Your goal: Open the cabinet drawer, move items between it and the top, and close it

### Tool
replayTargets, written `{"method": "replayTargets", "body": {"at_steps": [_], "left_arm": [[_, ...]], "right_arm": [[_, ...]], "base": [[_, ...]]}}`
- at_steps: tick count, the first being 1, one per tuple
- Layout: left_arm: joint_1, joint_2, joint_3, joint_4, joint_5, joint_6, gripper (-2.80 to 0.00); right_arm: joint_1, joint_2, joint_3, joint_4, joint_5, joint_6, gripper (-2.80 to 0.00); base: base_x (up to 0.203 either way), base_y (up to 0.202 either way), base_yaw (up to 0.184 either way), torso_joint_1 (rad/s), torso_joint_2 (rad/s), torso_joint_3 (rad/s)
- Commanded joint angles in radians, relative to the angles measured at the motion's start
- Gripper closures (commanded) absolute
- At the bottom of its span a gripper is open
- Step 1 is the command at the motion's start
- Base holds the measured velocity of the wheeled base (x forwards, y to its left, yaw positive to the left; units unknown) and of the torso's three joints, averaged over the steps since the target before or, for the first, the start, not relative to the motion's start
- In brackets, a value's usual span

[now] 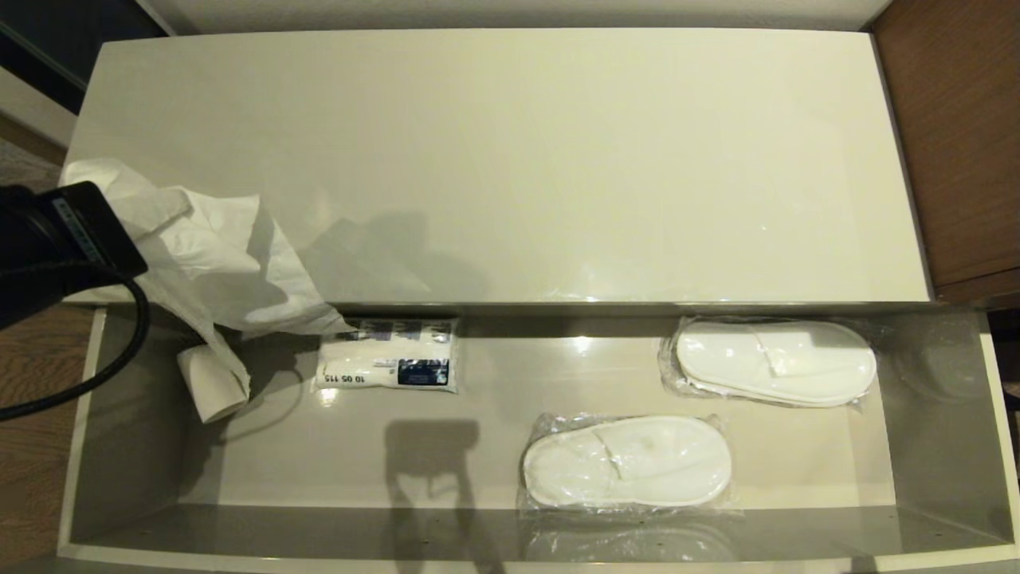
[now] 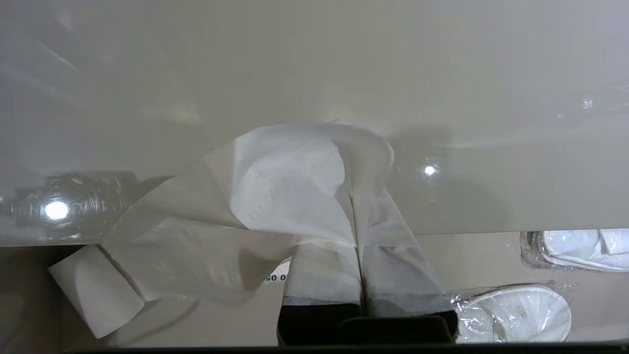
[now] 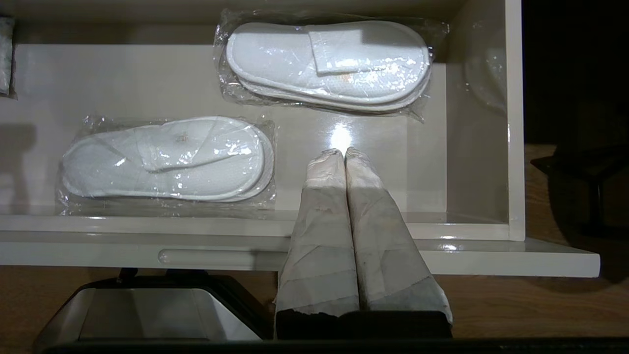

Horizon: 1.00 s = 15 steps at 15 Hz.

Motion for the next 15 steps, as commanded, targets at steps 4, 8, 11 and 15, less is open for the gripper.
{"method": "replayTargets", "body": {"at_steps": [4, 8, 11, 15], "left_arm": [[0.001, -0.017, 0.043, 0.001, -0.007, -0.002, 0.0], [0.001, -0.024, 0.056, 0.003, -0.01, -0.003, 0.0], [0.0, -0.018, 0.114, 0.106, -0.019, -0.003, 0.0], [-0.001, -0.004, 0.196, 0.306, -0.064, -0.002, 0.0]], "right_arm": [[0.001, 0.001, 0.002, -0.001, 0.002, -0.001, 0.0], [0.001, 0.001, 0.002, -0.001, 0.002, -0.001, 0.0], [0.001, 0.001, 0.002, -0.001, 0.002, -0.001, 0.0], [0.001, 0.001, 0.002, -0.001, 0.002, -0.001, 0.0]], "base": [[0.0, 0.0, 0.0, 0.0, 0.0, 0.0], [0.0, 0.0, 0.0, 0.0, 0.0, 0.0], [0.0, 0.0, 0.0, 0.0, 0.0, 0.0], [0.0, 0.0, 0.0, 0.0, 0.0, 0.0]]}}
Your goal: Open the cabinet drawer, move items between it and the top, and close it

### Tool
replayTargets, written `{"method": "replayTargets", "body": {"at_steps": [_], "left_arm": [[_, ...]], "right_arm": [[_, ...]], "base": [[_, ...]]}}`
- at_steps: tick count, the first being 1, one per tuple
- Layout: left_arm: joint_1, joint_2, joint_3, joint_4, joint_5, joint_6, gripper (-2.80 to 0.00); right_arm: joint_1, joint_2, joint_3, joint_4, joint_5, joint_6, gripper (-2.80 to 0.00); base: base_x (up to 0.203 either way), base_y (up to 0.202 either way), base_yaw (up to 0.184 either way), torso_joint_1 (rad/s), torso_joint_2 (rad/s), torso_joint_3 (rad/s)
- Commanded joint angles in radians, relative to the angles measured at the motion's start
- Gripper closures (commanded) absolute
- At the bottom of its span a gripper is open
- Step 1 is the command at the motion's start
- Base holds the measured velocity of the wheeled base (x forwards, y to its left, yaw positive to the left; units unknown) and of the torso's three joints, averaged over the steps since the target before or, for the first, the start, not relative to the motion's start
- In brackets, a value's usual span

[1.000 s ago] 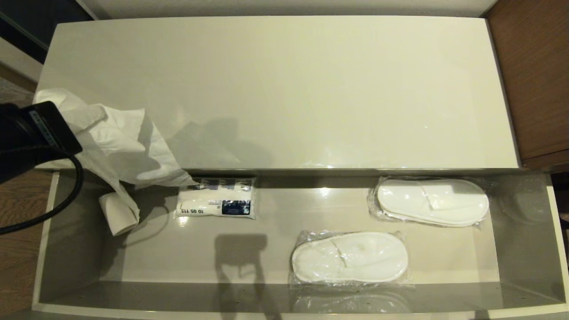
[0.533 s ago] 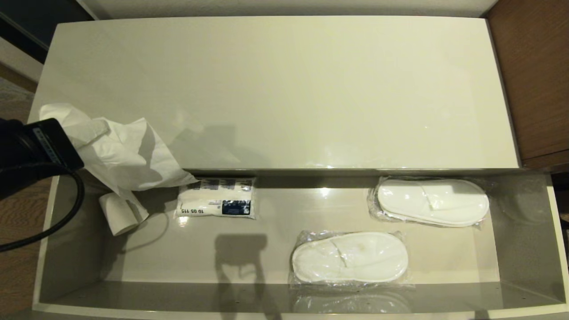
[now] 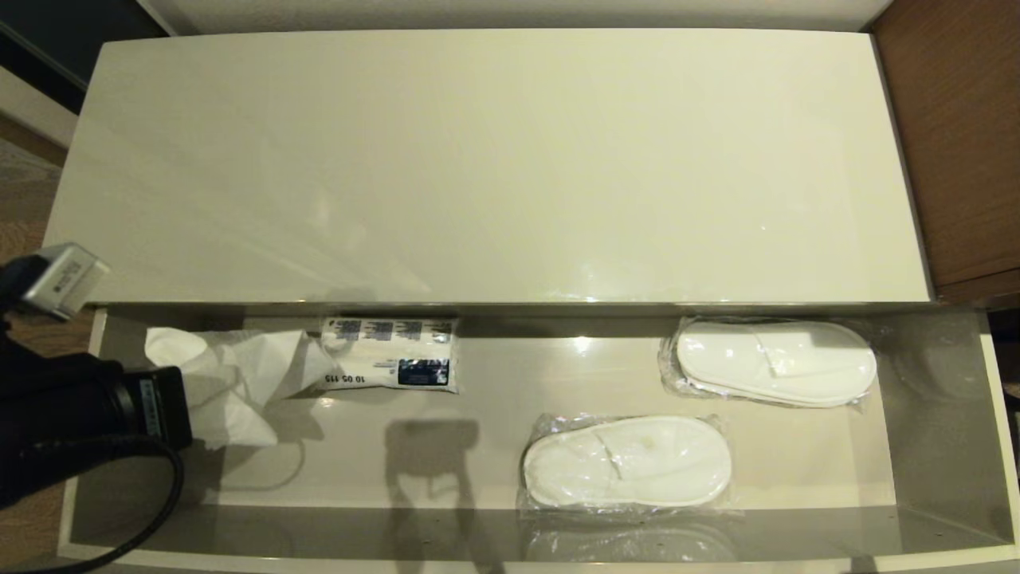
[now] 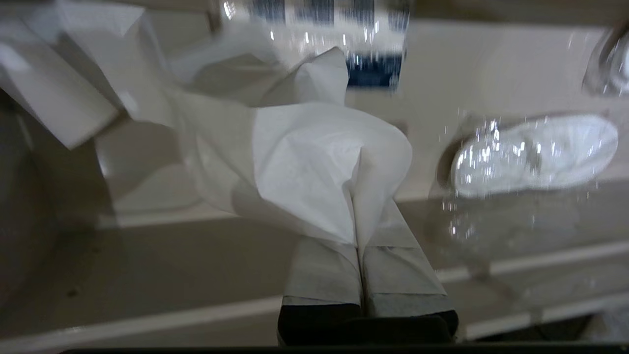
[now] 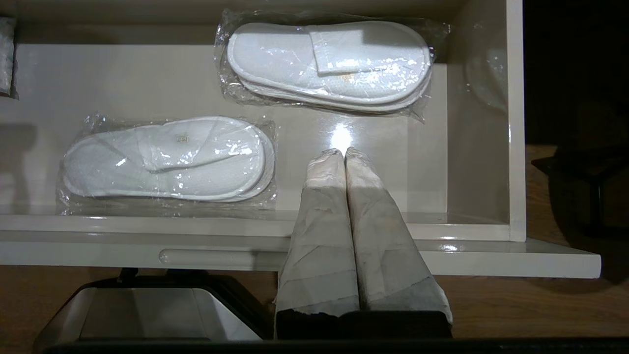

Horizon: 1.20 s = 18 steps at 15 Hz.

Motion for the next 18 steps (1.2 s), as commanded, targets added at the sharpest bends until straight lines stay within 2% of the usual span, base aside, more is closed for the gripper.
{"method": "replayTargets", "body": {"at_steps": [1, 7, 18], "left_arm": [[-0.001, 0.008, 0.021, 0.031, -0.012, 0.0, 0.0], [-0.001, 0.005, 0.073, 0.03, -0.01, 0.026, 0.0], [-0.001, -0.002, 0.078, 0.028, -0.009, 0.034, 0.0]], "right_arm": [[0.0, 0.001, 0.002, -0.001, 0.0, -0.001, 0.0], [0.0, 0.001, 0.002, 0.001, 0.0, -0.001, 0.0], [0.0, 0.001, 0.002, 0.001, 0.0, -0.001, 0.0]], "base": [[0.0, 0.0, 0.0, 0.0, 0.0, 0.0], [0.0, 0.0, 0.0, 0.0, 0.0, 0.0], [0.0, 0.0, 0.0, 0.0, 0.0, 0.0]]}}
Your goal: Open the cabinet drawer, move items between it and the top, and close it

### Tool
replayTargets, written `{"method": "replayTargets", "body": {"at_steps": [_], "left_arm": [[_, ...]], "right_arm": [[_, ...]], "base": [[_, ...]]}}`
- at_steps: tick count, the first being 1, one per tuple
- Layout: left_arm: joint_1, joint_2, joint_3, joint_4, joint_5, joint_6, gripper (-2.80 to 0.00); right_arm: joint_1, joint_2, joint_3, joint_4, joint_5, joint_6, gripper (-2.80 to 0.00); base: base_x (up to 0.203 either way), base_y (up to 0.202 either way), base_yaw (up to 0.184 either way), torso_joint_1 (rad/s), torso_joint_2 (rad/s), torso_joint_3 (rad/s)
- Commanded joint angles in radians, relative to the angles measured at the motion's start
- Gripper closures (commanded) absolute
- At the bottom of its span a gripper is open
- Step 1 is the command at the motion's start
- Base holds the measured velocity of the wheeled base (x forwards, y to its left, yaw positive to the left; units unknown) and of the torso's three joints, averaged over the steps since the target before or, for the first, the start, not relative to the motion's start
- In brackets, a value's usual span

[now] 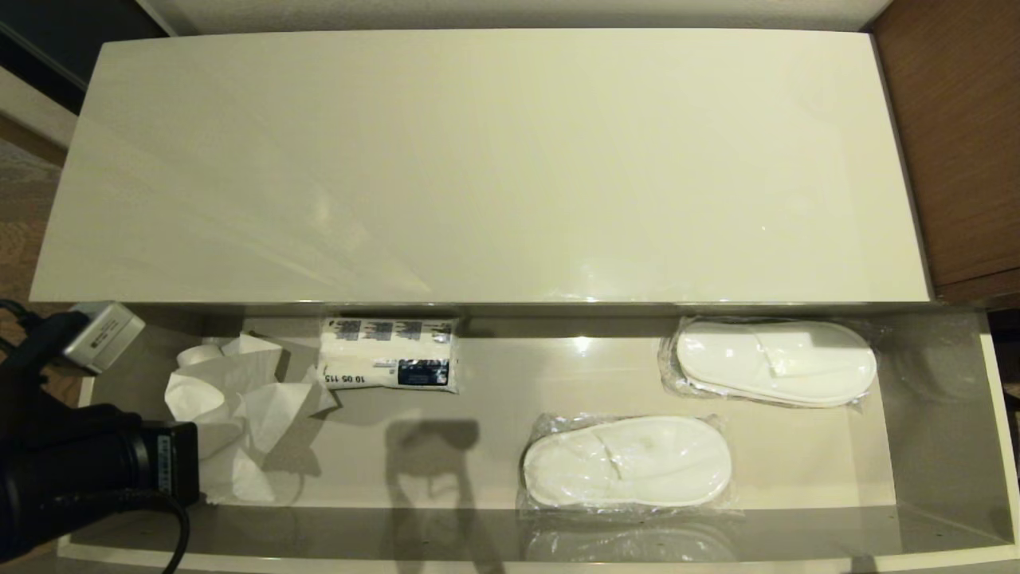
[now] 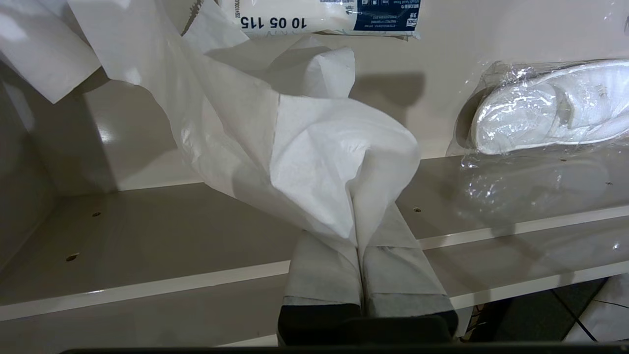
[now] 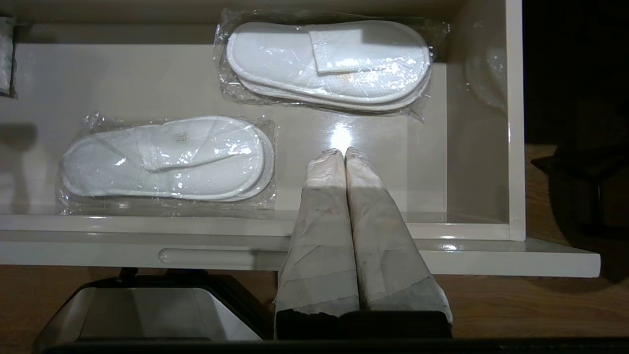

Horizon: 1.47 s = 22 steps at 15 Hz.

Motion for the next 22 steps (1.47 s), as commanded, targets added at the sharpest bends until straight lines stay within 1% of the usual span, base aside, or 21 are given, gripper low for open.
{"method": "replayTargets", "body": {"at_steps": [1, 4, 5, 7, 12, 16, 17, 19, 20, 22], "left_arm": [[0.0, 0.0, 0.001, 0.001, -0.001, -0.001, 0.0], [0.0, -0.01, 0.02, -0.001, 0.001, 0.028, 0.0], [0.0, -0.013, 0.028, -0.001, 0.003, 0.033, -2.8], [0.0, -0.032, 0.037, -0.01, -0.007, 0.07, -2.8], [0.0, -0.025, 0.045, -0.009, -0.011, 0.073, -2.8], [0.001, -0.049, 0.036, -0.005, 0.001, 0.075, -2.8], [0.002, -0.092, 0.037, 0.002, 0.017, 0.075, -2.8], [0.017, -0.204, 0.05, 0.05, 0.088, 0.077, -2.8], [0.04, -0.266, 0.051, 0.098, 0.118, 0.077, -2.8], [0.107, -0.451, 0.044, 0.229, 0.158, 0.078, -2.8]], "right_arm": [[0.001, 0.001, 0.002, 0.0, 0.0, -0.001, 0.0], [0.001, 0.001, 0.002, -0.002, 0.0, -0.001, 0.0], [0.001, 0.001, 0.002, -0.002, 0.0, -0.001, 0.0], [0.0, 0.001, 0.002, -0.002, 0.0, -0.001, 0.0], [0.001, 0.001, 0.002, -0.001, 0.0, -0.001, 0.0], [0.001, 0.001, 0.002, -0.002, -0.003, -0.003, 0.0], [0.001, 0.001, 0.002, -0.002, -0.003, -0.004, 0.0], [0.001, 0.001, 0.002, -0.002, 0.0, -0.007, 0.0], [0.0, 0.001, 0.002, -0.002, -0.005, -0.007, 0.0], [0.001, 0.001, 0.002, -0.002, -0.006, -0.005, 0.0]], "base": [[0.0, 0.0, 0.0, 0.0, 0.0, 0.0], [0.0, 0.0, 0.0, 0.0, 0.0, 0.0], [0.0, 0.0, 0.0, 0.0, 0.0, 0.0], [0.0, 0.0, 0.0, 0.0, 0.0, 0.0], [0.0, 0.0, 0.0, 0.0, 0.0, 0.0], [0.0, 0.0, 0.0, 0.0, 0.0, 0.0], [0.0, 0.0, 0.0, 0.0, 0.0, 0.0], [0.0, 0.0, 0.0, 0.0, 0.0, 0.0], [0.0, 0.0, 0.0, 0.0, 0.0, 0.0], [0.0, 0.0, 0.0, 0.0, 0.0, 0.0]]}}
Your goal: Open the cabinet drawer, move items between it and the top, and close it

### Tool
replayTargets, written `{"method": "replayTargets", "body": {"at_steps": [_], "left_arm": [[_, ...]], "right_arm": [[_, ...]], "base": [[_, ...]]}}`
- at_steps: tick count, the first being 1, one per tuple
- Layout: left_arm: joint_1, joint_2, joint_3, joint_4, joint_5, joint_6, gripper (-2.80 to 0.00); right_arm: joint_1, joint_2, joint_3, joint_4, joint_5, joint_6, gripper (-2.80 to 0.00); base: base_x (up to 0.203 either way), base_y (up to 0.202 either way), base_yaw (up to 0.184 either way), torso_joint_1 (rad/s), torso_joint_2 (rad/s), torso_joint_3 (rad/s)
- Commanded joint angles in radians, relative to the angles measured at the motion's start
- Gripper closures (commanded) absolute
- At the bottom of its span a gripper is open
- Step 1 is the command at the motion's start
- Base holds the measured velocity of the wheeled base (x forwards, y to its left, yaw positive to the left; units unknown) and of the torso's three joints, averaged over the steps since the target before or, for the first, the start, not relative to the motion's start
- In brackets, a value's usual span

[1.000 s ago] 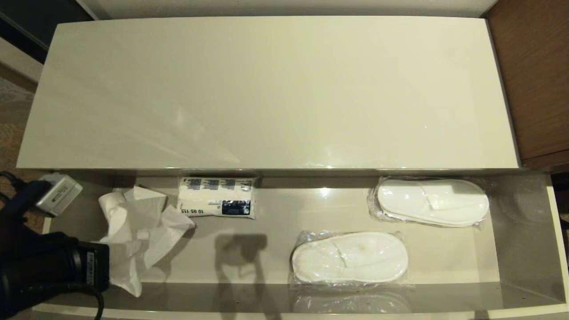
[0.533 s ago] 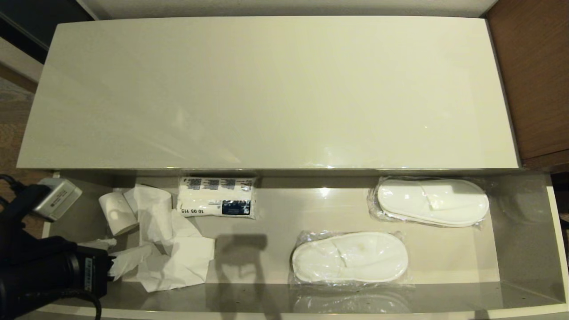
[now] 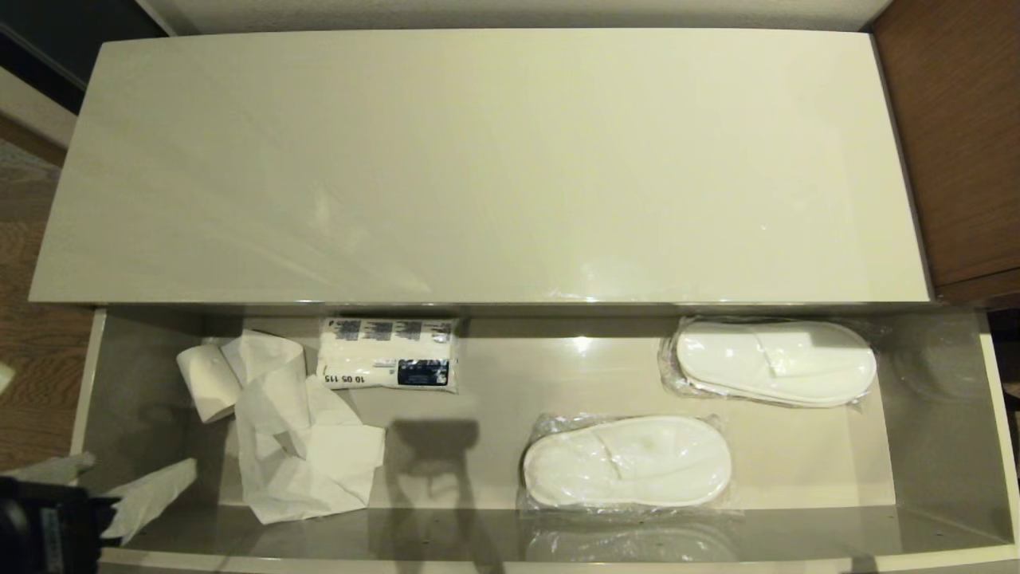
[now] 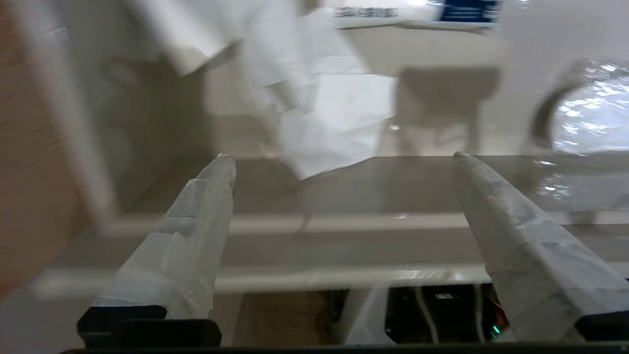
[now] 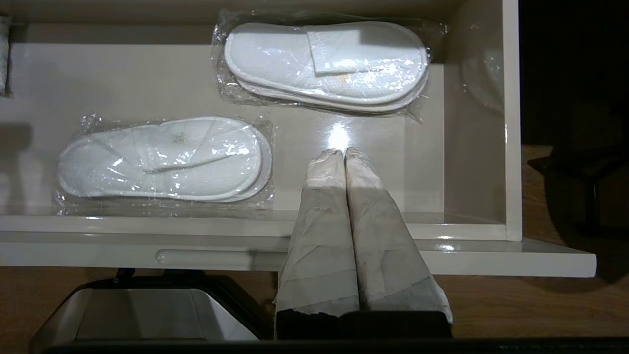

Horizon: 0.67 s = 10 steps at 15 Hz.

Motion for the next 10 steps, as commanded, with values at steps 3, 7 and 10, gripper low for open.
{"method": "replayTargets", "body": {"at_steps": [3, 7, 10], "left_arm": [[0.1, -0.342, -0.012, 0.267, 0.053, 0.013, -2.8], [0.189, -0.548, 0.125, 0.4, 0.089, 0.097, -2.8], [0.196, -0.549, 0.232, 0.398, 0.301, 0.12, 0.0]], "right_arm": [[0.0, 0.001, 0.002, 0.001, -0.002, 0.011, 0.0], [0.0, 0.001, 0.002, 0.001, -0.003, 0.012, 0.0], [0.002, 0.001, 0.002, 0.001, -0.003, 0.012, 0.0]], "base": [[0.0, 0.0, 0.0, 0.0, 0.0, 0.0], [0.0, 0.0, 0.0, 0.0, 0.0, 0.0], [0.0, 0.0, 0.0, 0.0, 0.0, 0.0]]}}
